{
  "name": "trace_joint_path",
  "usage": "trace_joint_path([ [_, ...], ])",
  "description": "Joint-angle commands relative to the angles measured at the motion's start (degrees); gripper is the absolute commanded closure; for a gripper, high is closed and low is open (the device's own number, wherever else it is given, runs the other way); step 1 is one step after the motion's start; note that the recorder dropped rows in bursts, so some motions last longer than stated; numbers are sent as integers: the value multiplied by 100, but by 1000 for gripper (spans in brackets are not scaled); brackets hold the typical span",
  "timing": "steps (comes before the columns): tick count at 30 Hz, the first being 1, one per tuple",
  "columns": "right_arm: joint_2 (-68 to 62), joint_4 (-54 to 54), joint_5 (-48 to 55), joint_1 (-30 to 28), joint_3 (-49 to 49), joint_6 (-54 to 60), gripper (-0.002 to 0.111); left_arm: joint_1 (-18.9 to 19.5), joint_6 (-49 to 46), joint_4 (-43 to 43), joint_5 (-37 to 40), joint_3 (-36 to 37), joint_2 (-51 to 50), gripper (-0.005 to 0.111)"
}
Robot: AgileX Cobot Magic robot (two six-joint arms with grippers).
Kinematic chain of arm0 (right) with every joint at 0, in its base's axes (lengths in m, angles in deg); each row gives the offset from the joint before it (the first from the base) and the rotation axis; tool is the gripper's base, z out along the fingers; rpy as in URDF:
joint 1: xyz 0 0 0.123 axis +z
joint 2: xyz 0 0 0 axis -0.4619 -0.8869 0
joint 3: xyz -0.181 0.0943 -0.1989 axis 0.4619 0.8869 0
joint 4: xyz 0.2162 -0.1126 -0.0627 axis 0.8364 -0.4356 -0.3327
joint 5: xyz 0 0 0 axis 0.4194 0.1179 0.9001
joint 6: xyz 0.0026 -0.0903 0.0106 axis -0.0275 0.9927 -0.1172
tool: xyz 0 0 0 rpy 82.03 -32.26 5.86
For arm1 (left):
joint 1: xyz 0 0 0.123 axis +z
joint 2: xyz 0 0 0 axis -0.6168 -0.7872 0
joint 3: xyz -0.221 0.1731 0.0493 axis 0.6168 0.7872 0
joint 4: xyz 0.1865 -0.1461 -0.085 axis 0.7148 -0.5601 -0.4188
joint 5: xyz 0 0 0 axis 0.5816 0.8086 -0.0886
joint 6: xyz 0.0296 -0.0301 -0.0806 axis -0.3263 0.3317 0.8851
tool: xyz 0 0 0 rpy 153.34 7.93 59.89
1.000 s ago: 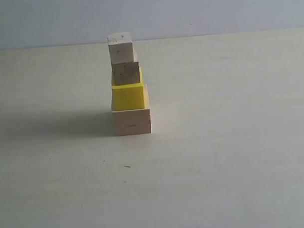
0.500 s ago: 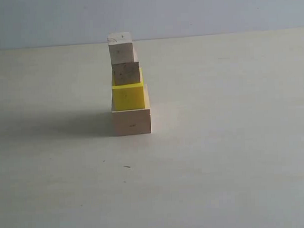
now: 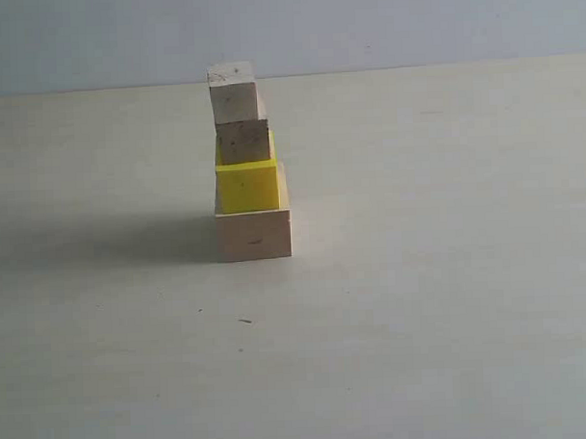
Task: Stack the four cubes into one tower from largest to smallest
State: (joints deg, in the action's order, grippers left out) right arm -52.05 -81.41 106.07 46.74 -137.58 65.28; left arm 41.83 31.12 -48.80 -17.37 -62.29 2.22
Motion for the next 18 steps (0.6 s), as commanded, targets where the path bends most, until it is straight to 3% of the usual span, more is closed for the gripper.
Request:
trace_joint_path([
  [1, 0, 17, 10, -3, -43, -39, 108, 18, 42, -53, 20, 18, -4, 107],
  [8, 0, 17, 10, -3, -43, -39, 108, 18, -43, 120, 38, 18, -4, 107],
  [11, 0, 17, 10, -3, -43, -39, 108, 68, 381, 328, 58, 147, -4, 107],
  [18, 0, 17, 10, -3, -43, -39, 108, 538, 4036, 3541, 58, 1013, -4, 107],
])
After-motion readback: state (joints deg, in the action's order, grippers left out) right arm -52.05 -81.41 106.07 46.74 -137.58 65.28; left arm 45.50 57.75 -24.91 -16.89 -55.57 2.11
